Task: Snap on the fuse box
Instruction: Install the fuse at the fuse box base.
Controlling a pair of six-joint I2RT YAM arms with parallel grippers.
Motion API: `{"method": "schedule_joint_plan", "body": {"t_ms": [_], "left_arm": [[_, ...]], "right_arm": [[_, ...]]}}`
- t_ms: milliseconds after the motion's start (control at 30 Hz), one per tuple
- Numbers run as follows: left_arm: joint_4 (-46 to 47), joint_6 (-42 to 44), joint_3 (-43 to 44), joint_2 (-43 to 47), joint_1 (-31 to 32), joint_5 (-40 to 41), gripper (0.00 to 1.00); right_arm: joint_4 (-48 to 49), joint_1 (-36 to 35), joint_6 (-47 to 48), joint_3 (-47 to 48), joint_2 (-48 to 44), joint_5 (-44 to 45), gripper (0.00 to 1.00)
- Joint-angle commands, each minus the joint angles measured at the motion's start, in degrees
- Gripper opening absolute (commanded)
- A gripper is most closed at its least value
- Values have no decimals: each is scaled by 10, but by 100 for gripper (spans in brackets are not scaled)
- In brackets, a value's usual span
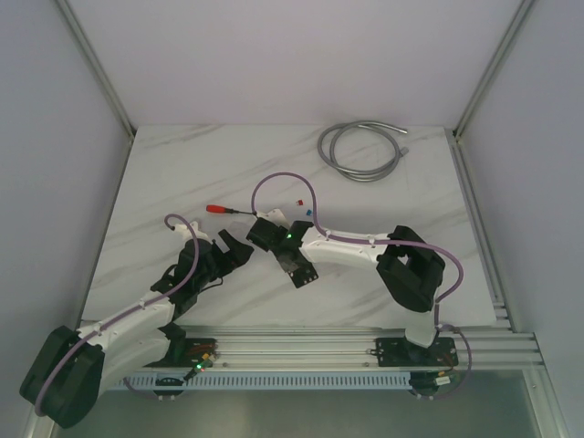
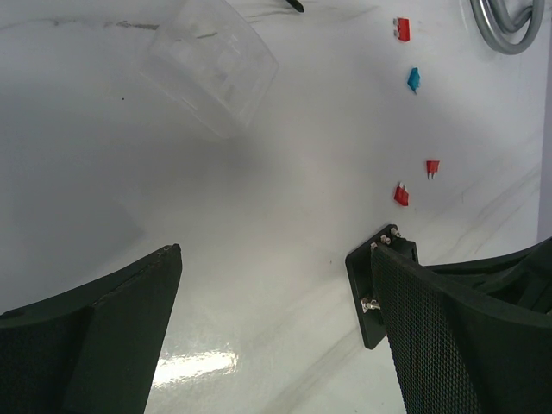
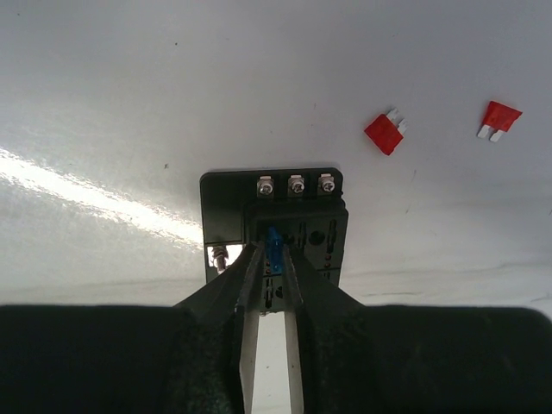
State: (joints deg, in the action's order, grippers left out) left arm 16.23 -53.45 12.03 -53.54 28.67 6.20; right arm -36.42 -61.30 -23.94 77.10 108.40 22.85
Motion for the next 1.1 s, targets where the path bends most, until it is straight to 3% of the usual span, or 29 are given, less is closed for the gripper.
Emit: {"method": "schedule_joint_plan", "body": {"t_ms": [0,433,700,1067], "left_arm": [[-7,1,0,-2,-3,-7,100],[-3,2,2,-8,-3,-15,100],[1,4,6,-17,-2,-25,100],[5,9,11,-30,-3,-39,100]], "right_arm": [[4,-5,-3,16,0,-3,23],[24,-1,0,-7,-53,-11,28],[62,21,9,-47,-78,-66,26],[72,37,13,-58,-67,-79,22]]}}
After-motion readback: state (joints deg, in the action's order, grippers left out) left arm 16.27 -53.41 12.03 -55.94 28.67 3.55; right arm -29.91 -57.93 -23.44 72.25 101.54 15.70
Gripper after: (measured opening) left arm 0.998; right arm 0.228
